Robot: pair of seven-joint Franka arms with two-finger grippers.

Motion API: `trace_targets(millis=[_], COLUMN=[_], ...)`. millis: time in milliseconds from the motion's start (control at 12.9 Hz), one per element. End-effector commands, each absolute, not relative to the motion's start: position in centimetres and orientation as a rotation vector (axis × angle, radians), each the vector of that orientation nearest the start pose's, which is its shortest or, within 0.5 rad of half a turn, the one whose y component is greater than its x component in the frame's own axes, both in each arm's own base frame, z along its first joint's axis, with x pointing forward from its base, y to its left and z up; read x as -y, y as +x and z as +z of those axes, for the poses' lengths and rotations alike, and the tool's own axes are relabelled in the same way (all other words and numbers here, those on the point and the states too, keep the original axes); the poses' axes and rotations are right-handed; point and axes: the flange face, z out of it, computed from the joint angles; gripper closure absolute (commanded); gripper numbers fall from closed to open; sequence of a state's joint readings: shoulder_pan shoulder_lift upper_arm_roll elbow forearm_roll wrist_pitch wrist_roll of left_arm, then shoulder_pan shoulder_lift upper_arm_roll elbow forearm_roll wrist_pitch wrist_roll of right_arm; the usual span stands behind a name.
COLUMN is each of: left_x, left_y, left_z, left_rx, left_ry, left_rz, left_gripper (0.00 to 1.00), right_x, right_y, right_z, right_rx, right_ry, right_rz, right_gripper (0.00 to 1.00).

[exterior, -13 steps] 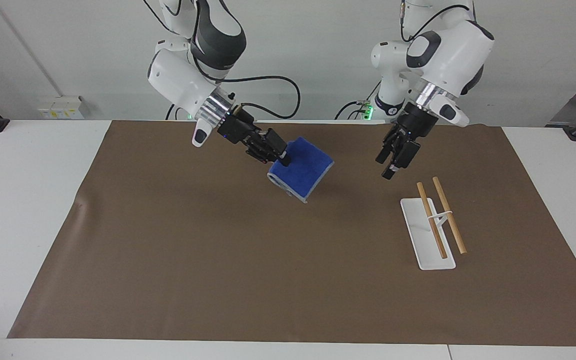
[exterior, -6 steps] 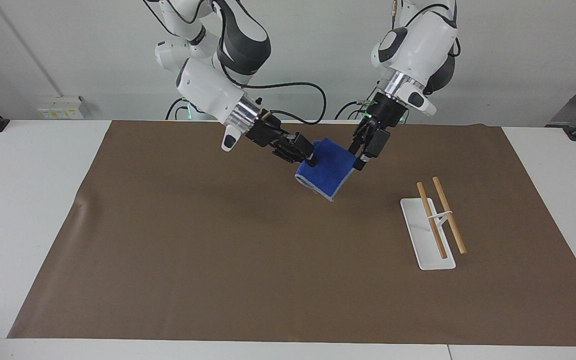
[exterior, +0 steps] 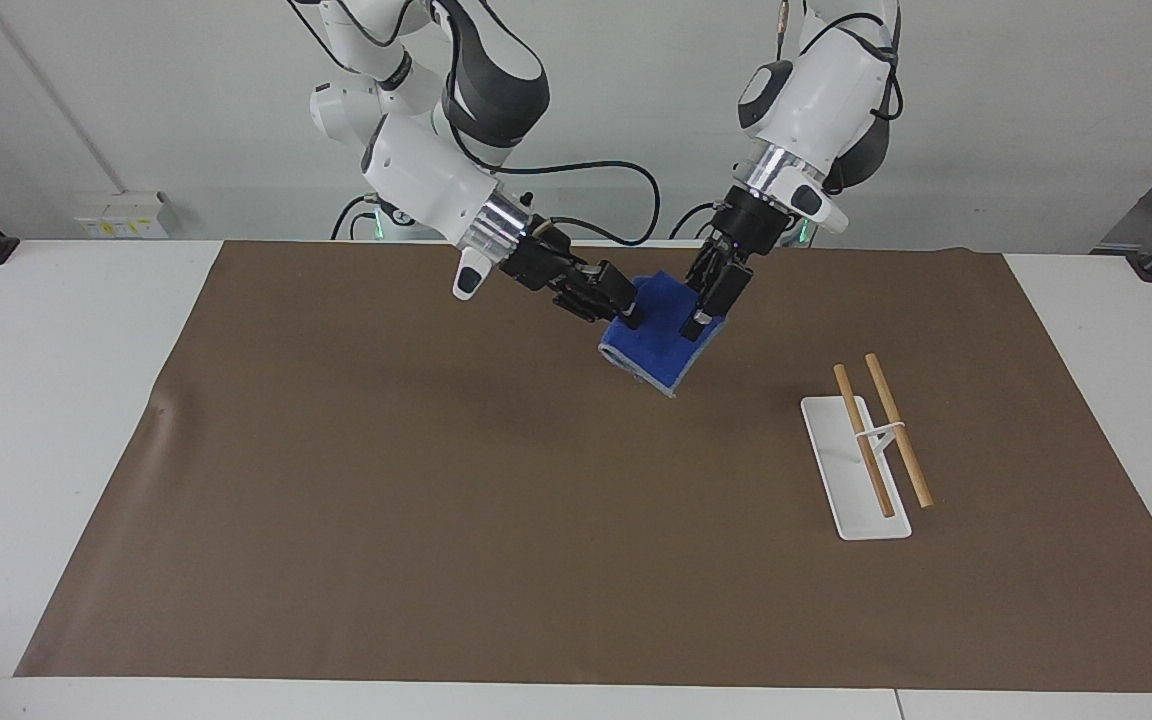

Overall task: Right arm passes towel to left arm to hang
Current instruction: 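Grasp the towel with the left gripper from the right gripper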

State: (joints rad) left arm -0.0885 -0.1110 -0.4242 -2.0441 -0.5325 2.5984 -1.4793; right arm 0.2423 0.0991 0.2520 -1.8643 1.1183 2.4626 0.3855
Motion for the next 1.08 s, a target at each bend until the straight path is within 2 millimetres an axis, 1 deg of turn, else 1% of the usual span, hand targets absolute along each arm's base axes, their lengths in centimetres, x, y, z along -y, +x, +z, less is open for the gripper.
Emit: trace_targets(millis=[0, 232, 541, 618, 773, 1004], left_x=[27.9, 27.7, 27.4, 27.3, 27.2, 27.1], left_y=[49.7, 49.6, 49.7, 49.8, 49.9, 50.8], left_z=[55.6, 55.1, 55.0, 54.9, 54.7, 51.7], left_rx=[-1.422, -1.413, -1.397, -1.401, -1.401, -1.353], left_ry=[1.927, 1.958, 1.973, 1.970, 1.973, 2.053], left_rz=[0.075, 0.066, 0.077, 0.078, 0.079, 0.074], left_gripper=[0.80, 1.00, 1.00, 1.00, 1.00, 1.00], right_x=[-29.3, -29.3, -29.1, -29.1, -28.9, -27.9], right_y=[55.6, 55.6, 55.6, 55.6, 55.4, 54.8], right_z=[51.9, 52.0, 52.2, 52.2, 52.2, 52.5], right_rx=[-0.691, -0.687, -0.686, -0.688, -0.688, -0.677], right_ry=[-2.022, -2.024, -2.025, -2.024, -2.030, -2.060], right_rz=[-0.012, -0.013, -0.015, -0.016, -0.022, -0.050], right_gripper=[1.00, 1.00, 1.00, 0.87, 0.00, 0.00])
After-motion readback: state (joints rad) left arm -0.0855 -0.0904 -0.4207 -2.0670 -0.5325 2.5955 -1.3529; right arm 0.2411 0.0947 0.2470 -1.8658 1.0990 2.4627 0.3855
